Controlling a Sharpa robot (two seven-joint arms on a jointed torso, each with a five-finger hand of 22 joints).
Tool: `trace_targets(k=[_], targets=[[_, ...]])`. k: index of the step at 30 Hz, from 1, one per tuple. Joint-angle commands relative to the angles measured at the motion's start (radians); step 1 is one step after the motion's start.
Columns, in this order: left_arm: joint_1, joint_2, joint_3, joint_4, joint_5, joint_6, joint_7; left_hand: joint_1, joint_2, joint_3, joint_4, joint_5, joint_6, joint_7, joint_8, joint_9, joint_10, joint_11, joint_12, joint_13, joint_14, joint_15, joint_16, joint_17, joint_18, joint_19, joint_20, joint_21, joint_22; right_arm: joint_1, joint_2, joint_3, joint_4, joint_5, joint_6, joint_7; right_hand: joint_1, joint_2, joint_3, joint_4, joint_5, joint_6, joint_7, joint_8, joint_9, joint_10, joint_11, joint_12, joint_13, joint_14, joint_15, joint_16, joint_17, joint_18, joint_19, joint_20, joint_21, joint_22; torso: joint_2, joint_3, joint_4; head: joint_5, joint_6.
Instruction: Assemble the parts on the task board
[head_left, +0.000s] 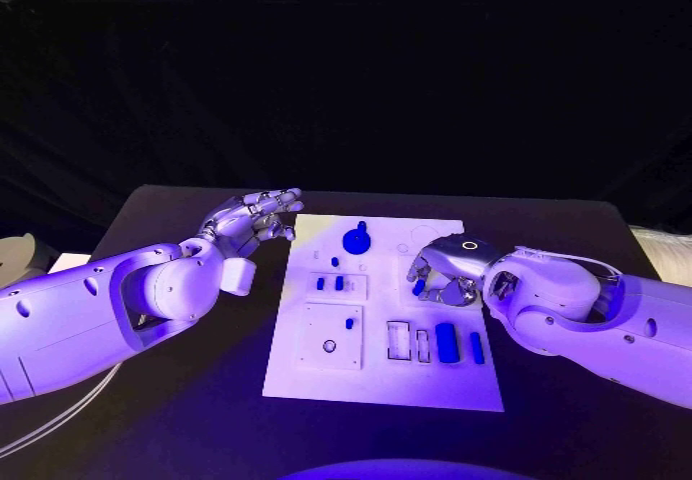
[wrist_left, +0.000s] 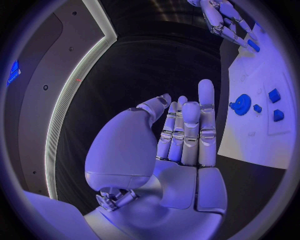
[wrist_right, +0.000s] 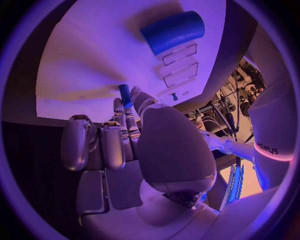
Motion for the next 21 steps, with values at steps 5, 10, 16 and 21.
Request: trace_targets(k=[5, 10, 16, 21], targets=[[0.0, 0.001, 0.0, 0.0, -0.006, 0.022, 0.001, 0.006, 0.008, -0.007, -0.002, 0.003, -0.004, 0.001, 0.006, -0.001, -0.01, -0.001, 0.007, 0.002, -0.008, 0.001, 0.0, -0.002, 0.011, -0.003, -0.001, -0.004, -0.002, -0.002, 0.006, 0.0, -0.001, -0.005, 0.027, 0.012, 0.007, 0.039, 0.034, 0.008, -0.001, 0.037, 0.006, 0.01, 0.005, 0.049, -0.019, 0.001, 0.0, 0.057, -0.028, -0.002, 0.014, 0.011, 0.007, -0.021, -0.001, 0.006, 0.0, 0.0015, -0.0003, 0.001, -0.003], [0.0, 0.001, 0.0, -0.001, -0.006, 0.022, 0.0, 0.006, 0.008, -0.007, -0.002, 0.003, -0.004, 0.001, 0.006, -0.001, -0.01, -0.001, 0.007, 0.002, -0.008, 0.001, 0.0, -0.002, 0.011, -0.003, -0.001, -0.004, -0.002, -0.002, 0.008, 0.0, -0.002, -0.011, 0.018, 0.013, 0.021, 0.059, 0.06, 0.002, -0.001, 0.077, 0.0, 0.024, 0.012, 0.093, -0.03, 0.002, 0.003, 0.059, -0.039, 0.005, 0.022, 0.008, 0.014, -0.033, 0.007, 0.017, -0.001, 0.0001, -0.0008, 0.0, -0.005], [0.0, 0.001, 0.0, -0.002, -0.006, 0.022, -0.001, 0.006, 0.008, -0.007, -0.002, 0.003, -0.004, 0.001, 0.006, -0.001, -0.01, -0.001, 0.007, 0.002, -0.008, 0.001, 0.0, -0.002, 0.011, -0.003, -0.001, -0.004, -0.002, -0.002, 0.009, 0.0, -0.004, -0.038, -0.007, 0.006, 0.062, 0.075, 0.098, -0.035, -0.001, 0.103, 0.001, 0.032, 0.019, 0.133, -0.037, 0.001, 0.005, 0.062, -0.044, 0.015, 0.035, 0.003, 0.023, -0.042, 0.02, 0.036, -0.001, 0.0003, -0.0006, 0.001, -0.007], [-0.001, 0.002, 0.0, -0.004, -0.006, 0.023, -0.002, 0.006, 0.008, -0.007, -0.002, 0.003, -0.004, 0.001, 0.006, -0.001, -0.01, -0.001, 0.007, 0.002, -0.008, 0.001, 0.0, -0.002, 0.011, -0.003, -0.001, -0.004, -0.002, -0.002, 0.007, 0.0, 0.004, -0.049, -0.057, 0.013, 0.082, 0.066, 0.131, -0.069, -0.002, 0.113, 0.01, 0.032, 0.022, 0.16, -0.033, -0.006, 0.006, 0.064, -0.039, 0.025, 0.047, -0.001, 0.03, -0.041, 0.035, 0.055, -0.001, 0.0, 0.0, 0.0, -0.008]])
